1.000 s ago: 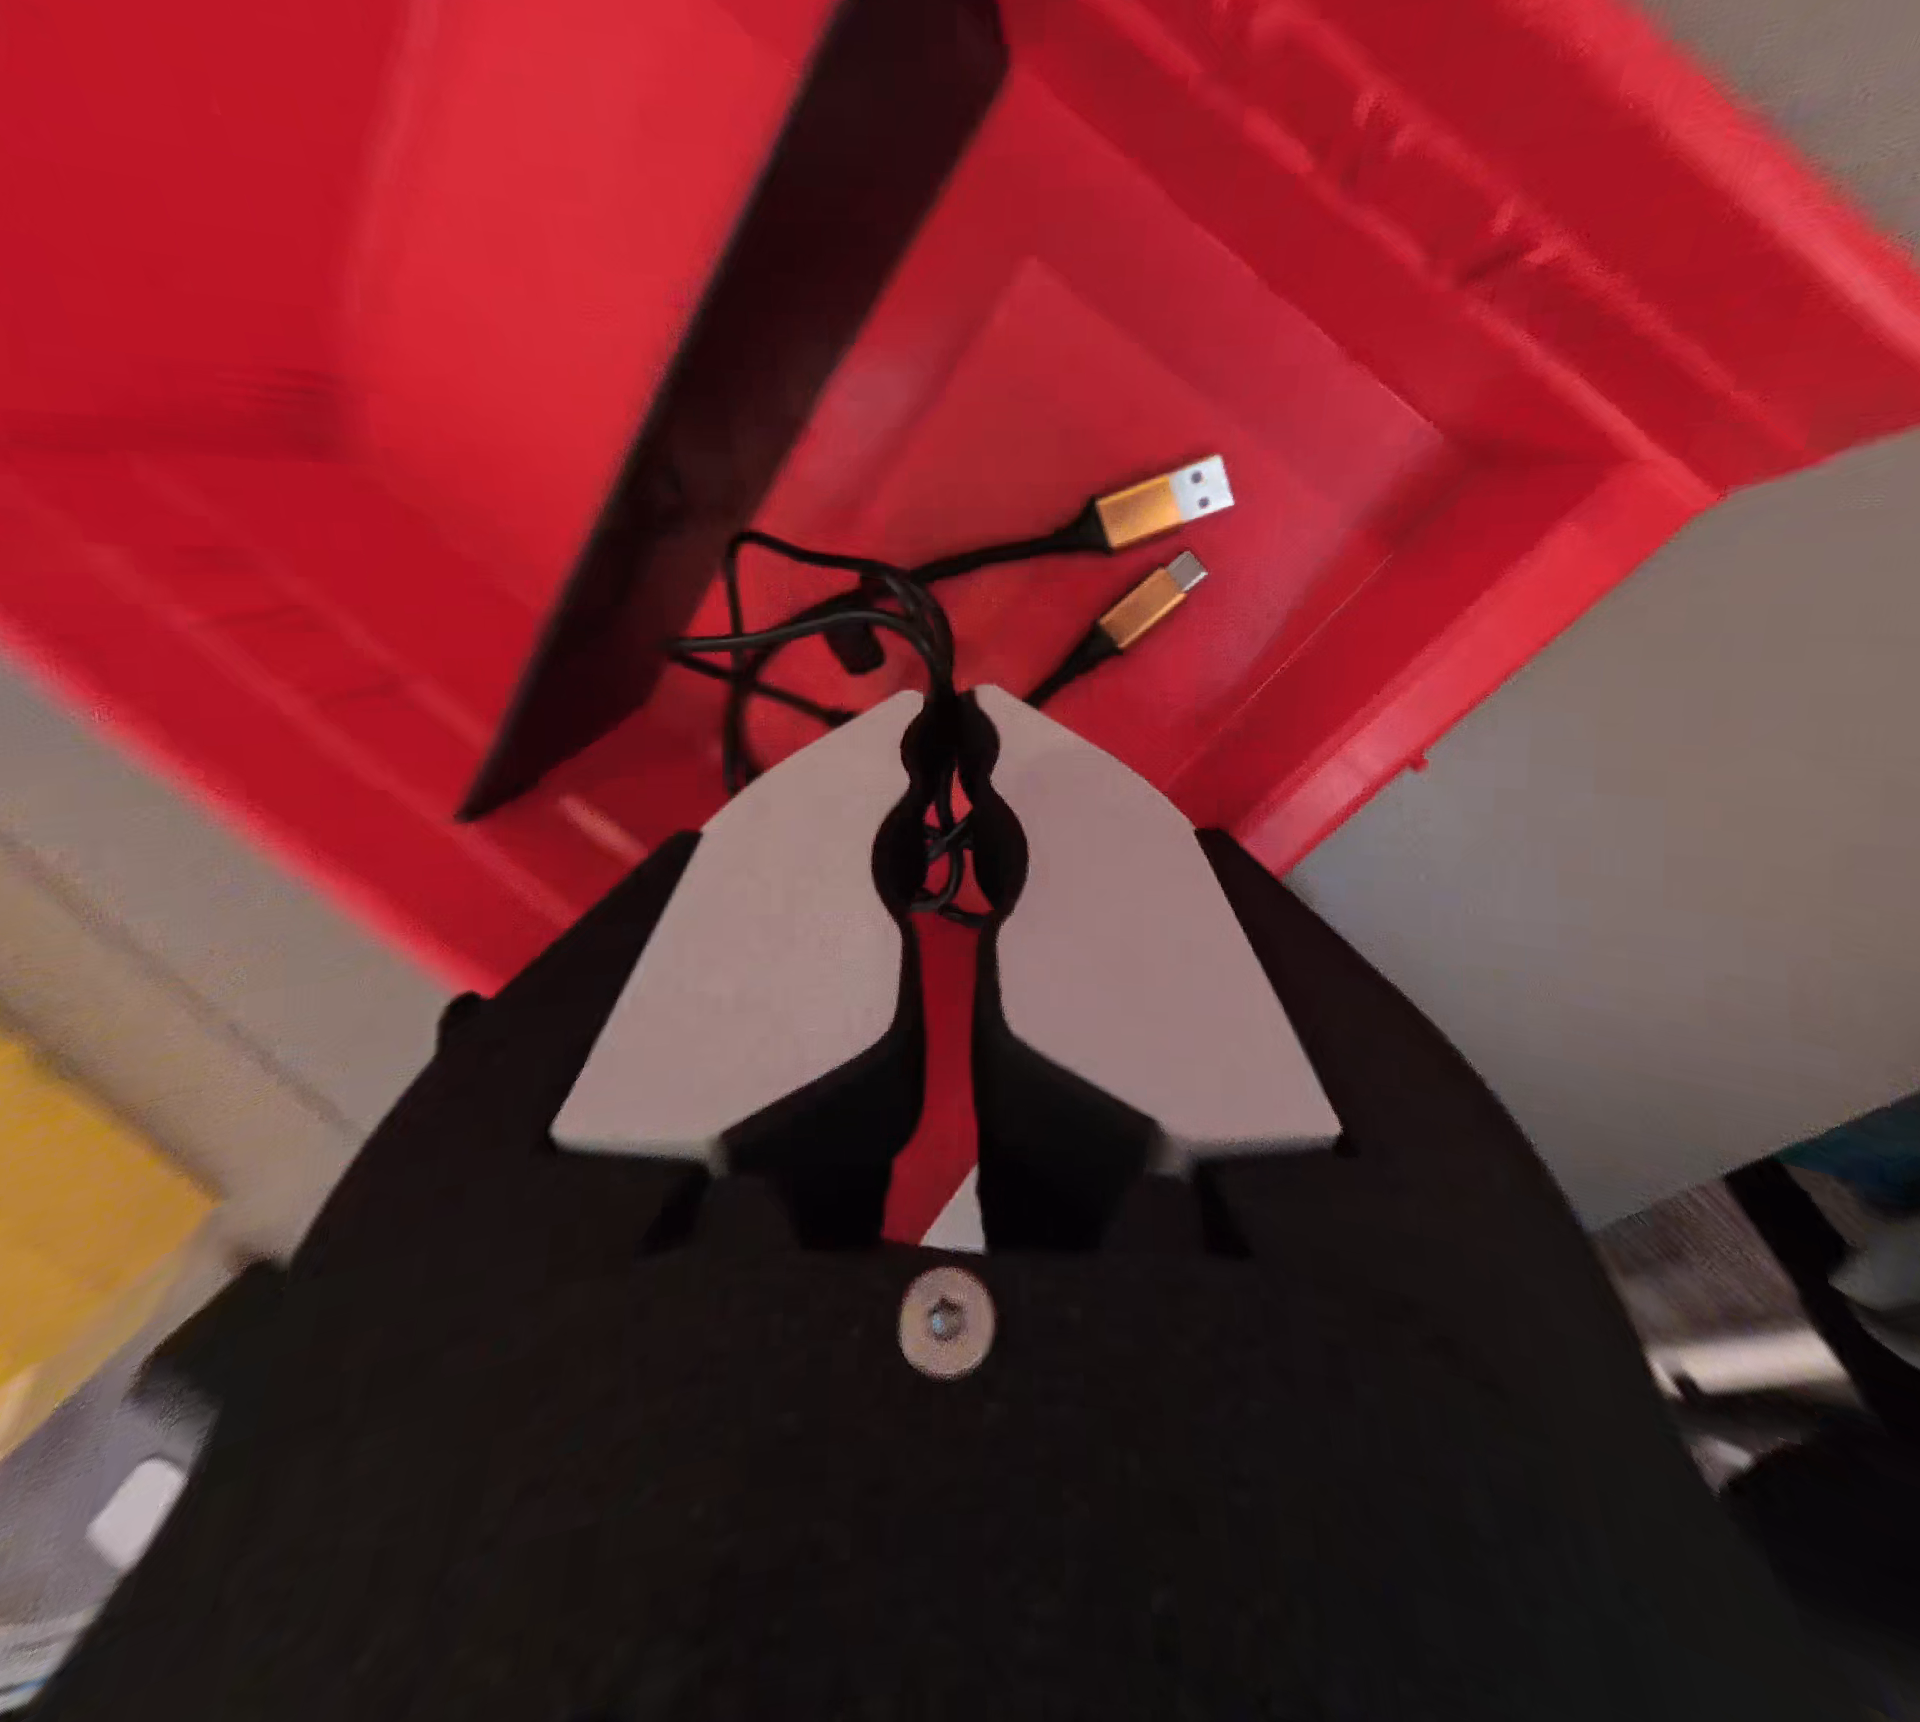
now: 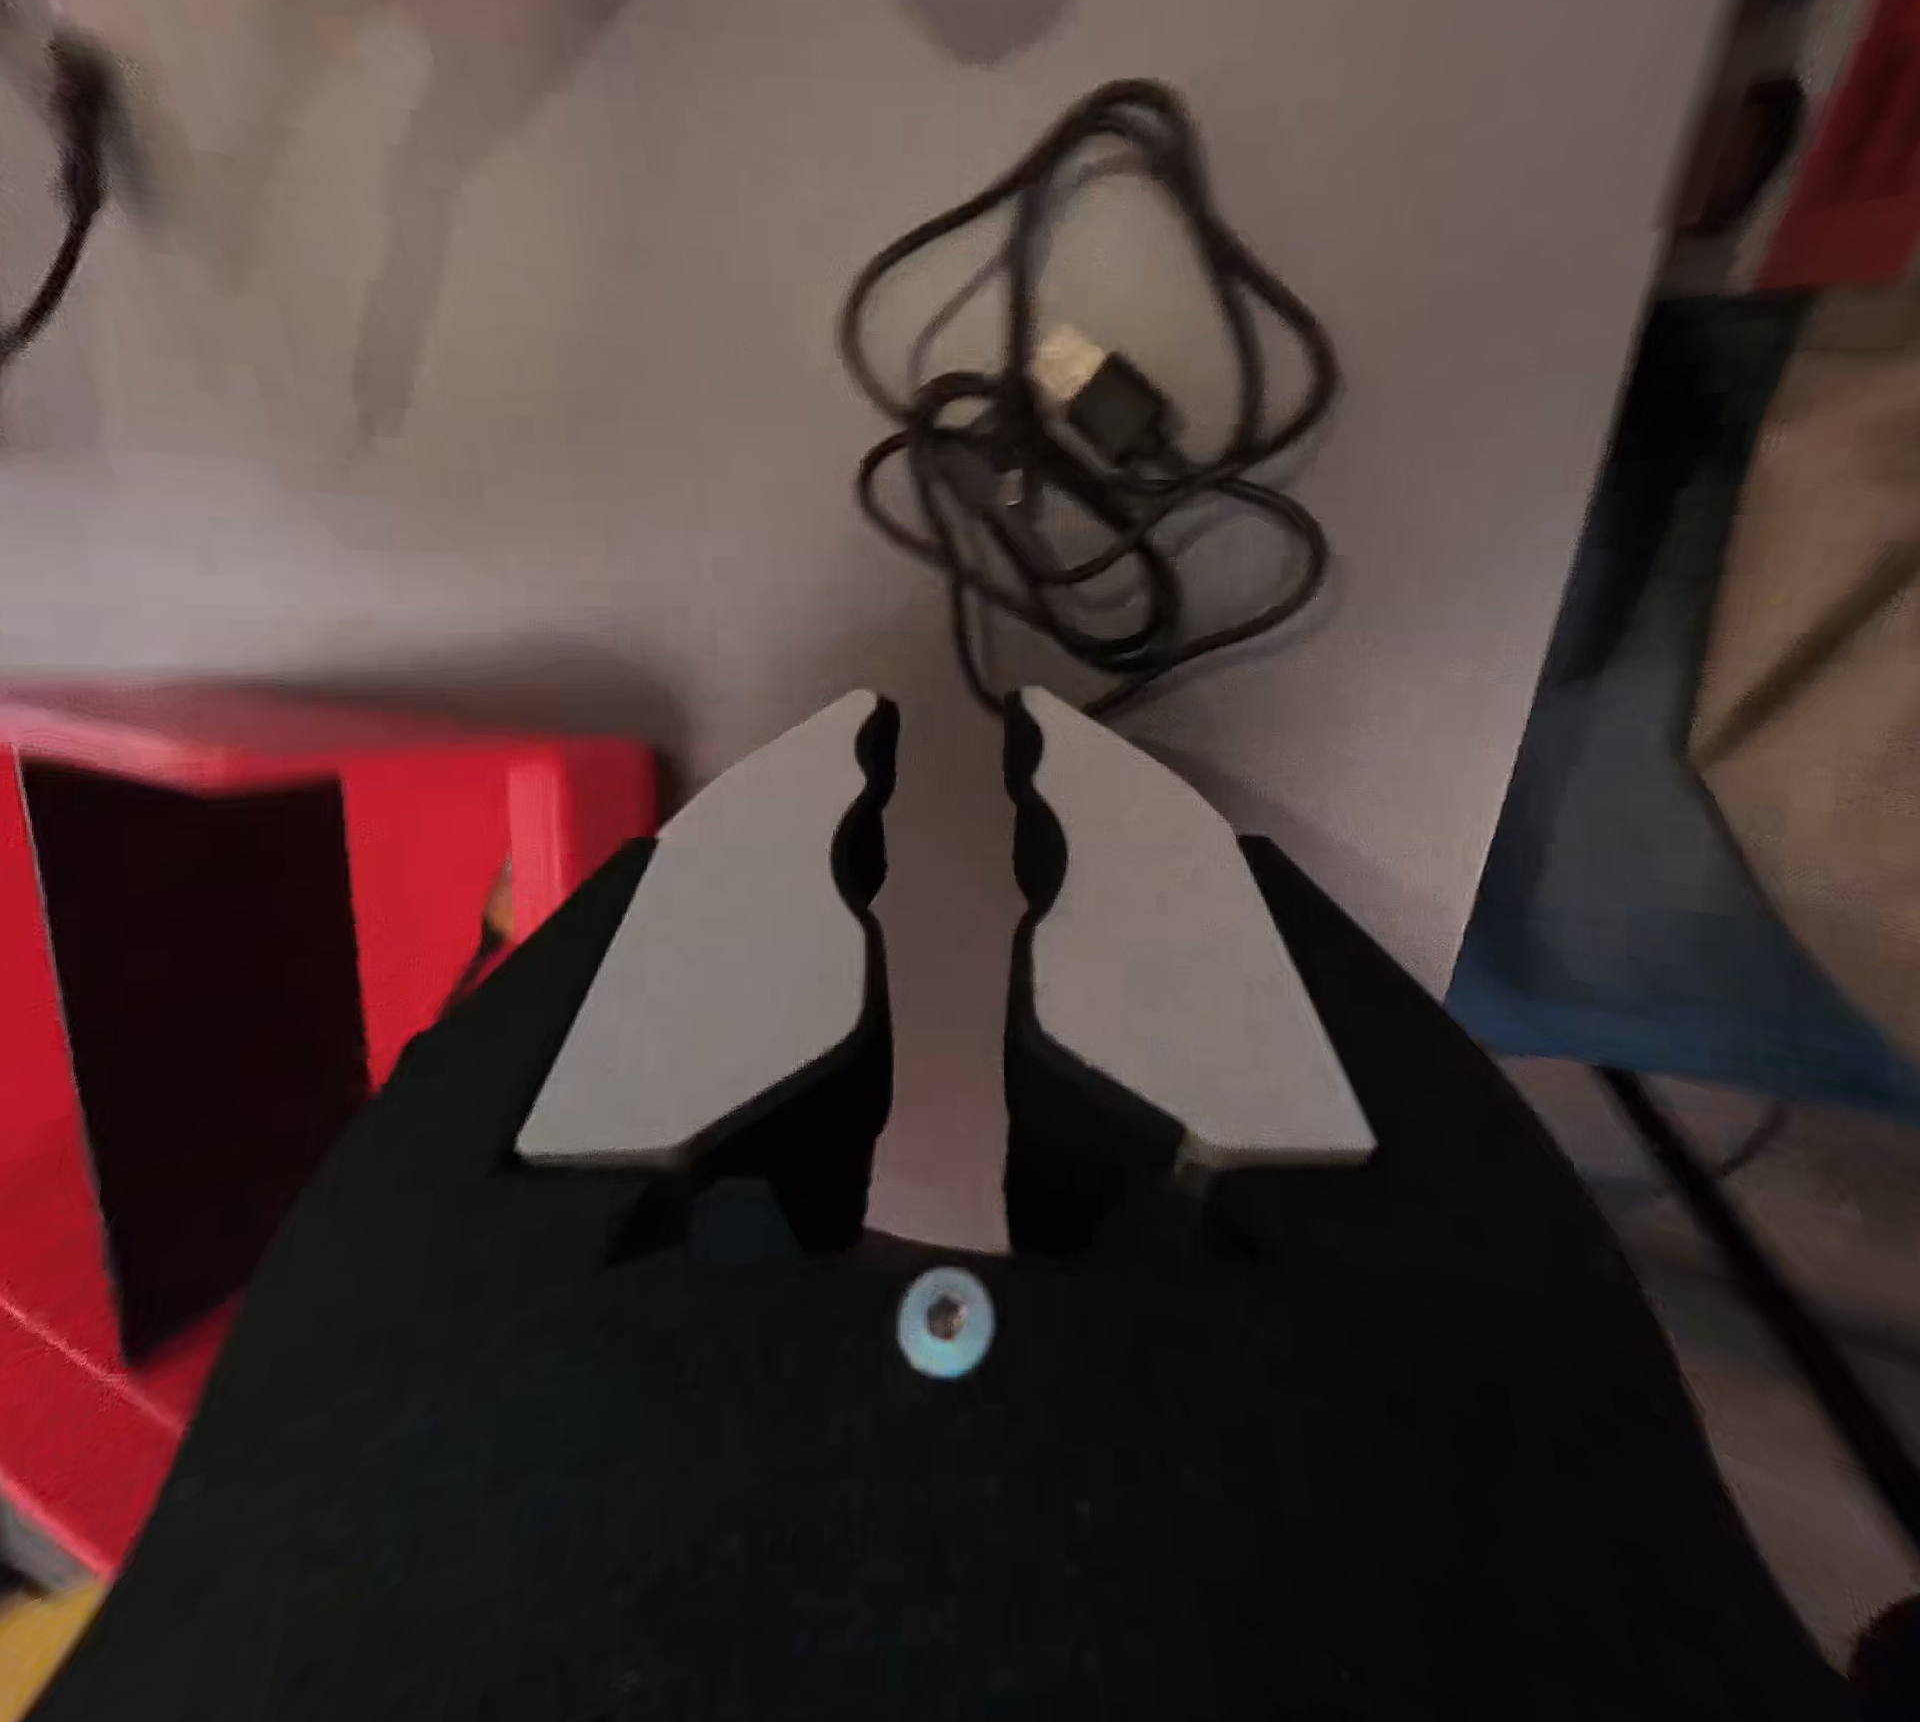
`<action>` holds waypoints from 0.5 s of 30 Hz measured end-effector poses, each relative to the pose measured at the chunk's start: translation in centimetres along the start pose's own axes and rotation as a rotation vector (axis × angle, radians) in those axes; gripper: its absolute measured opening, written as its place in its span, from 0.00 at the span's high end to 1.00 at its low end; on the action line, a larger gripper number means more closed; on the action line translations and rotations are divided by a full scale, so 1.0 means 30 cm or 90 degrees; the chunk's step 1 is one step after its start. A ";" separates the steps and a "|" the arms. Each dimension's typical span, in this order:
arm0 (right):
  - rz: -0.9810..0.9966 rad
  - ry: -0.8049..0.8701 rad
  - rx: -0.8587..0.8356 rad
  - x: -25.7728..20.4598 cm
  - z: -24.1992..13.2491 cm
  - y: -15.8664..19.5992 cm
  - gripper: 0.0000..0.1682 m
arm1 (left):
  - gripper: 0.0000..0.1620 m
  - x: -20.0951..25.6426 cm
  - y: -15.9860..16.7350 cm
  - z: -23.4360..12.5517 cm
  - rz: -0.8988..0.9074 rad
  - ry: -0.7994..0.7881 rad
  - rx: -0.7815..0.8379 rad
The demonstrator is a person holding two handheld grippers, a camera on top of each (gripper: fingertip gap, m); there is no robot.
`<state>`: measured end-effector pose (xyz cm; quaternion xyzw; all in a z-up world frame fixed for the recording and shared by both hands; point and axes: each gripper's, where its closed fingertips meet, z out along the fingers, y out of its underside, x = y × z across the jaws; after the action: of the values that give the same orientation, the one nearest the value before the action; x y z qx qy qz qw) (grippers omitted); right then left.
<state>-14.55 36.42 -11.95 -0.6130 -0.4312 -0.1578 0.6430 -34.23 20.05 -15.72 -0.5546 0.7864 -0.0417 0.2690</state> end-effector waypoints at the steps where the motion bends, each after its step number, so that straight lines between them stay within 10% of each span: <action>1: -0.001 -0.001 -0.001 -0.002 0.000 0.001 0.95 | 0.88 -0.021 0.008 -0.014 -0.075 -0.019 0.007; 8: -0.002 -0.003 -0.003 -0.004 0.002 0.002 0.95 | 0.88 0.025 -0.127 0.001 -0.568 -0.010 0.160; 15: -0.003 -0.007 -0.004 -0.010 0.004 0.002 0.95 | 0.82 0.084 -0.285 0.107 -0.529 -0.100 0.120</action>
<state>-14.74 36.44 -12.23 -0.6149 -0.4359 -0.1575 0.6380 -26.06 15.28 -16.30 -0.7986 0.4658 -0.1761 0.3379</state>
